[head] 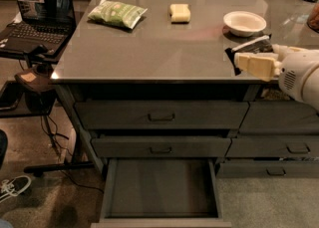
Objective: Pick rxbar chocolate from bottom drawer and place on counter
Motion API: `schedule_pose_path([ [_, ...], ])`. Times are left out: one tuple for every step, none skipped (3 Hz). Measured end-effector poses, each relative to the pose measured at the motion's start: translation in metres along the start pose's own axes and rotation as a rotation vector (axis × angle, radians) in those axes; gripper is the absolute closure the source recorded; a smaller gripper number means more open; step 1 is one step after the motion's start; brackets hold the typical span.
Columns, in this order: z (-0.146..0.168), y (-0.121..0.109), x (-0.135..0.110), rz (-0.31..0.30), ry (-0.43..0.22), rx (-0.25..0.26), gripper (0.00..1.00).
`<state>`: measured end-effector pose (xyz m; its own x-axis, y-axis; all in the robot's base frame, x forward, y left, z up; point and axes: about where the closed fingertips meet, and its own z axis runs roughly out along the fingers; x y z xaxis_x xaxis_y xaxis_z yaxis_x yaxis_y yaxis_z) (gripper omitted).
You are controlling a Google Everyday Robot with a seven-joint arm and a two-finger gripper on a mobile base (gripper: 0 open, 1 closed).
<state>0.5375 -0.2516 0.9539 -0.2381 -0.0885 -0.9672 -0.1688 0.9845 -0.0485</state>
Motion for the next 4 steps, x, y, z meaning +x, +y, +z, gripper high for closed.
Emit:
schedule_pose_path([
  [0.008,0.014,-0.001,0.025,-0.001,-0.036,1.0],
  [0.051,0.071,-0.028,0.023,-0.036,-0.211,1.0],
  [0.098,0.128,-0.073,-0.031,-0.09,-0.402,1.0],
  [0.134,0.186,-0.121,-0.112,-0.139,-0.557,1.0],
])
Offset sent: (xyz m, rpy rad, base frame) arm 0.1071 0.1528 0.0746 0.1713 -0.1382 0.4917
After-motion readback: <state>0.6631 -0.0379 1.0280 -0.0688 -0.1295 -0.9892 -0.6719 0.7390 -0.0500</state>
